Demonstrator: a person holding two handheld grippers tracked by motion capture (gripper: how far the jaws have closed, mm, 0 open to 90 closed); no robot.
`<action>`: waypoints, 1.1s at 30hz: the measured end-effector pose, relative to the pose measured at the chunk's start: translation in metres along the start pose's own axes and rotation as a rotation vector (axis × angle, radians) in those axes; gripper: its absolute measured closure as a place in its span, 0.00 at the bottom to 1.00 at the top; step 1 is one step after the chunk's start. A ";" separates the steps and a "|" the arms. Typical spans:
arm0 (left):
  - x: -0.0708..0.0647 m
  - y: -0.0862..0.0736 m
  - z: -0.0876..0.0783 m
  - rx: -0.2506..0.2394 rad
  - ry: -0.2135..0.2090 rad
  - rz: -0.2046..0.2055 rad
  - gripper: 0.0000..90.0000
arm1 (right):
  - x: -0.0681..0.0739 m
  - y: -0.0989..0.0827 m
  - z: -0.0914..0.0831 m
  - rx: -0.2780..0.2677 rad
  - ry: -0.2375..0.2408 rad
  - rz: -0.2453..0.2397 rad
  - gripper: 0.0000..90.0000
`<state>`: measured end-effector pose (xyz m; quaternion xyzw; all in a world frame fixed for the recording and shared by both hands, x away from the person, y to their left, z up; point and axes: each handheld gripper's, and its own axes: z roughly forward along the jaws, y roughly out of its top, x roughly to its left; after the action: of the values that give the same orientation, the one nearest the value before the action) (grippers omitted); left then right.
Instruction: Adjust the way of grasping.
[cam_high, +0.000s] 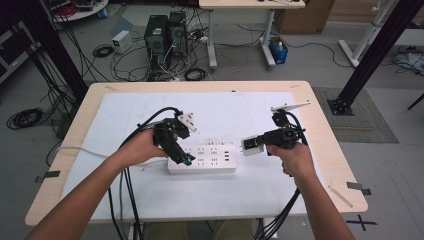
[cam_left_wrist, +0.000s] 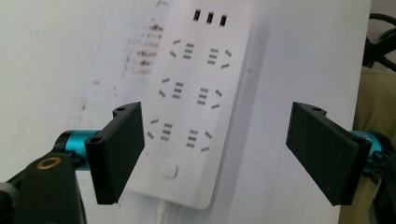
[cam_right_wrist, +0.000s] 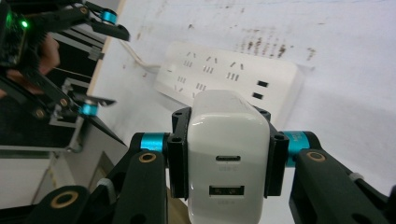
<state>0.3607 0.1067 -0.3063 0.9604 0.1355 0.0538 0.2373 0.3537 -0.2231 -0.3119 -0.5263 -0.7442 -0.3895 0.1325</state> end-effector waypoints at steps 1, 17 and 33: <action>0.002 -0.003 -0.002 0.003 0.006 -0.007 0.22 | 0.000 0.001 -0.003 -0.004 -0.011 -0.010 0.69; 0.022 -0.054 -0.037 0.055 0.061 -0.111 0.22 | 0.005 0.010 -0.033 0.108 -0.282 -0.227 0.69; 0.029 -0.075 -0.049 0.153 0.071 -0.106 0.22 | 0.007 0.011 -0.043 0.153 -0.363 -0.305 0.69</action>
<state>0.3624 0.2007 -0.2974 0.9647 0.1979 0.0647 0.1610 0.3514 -0.2476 -0.2744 -0.4576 -0.8540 -0.2464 -0.0240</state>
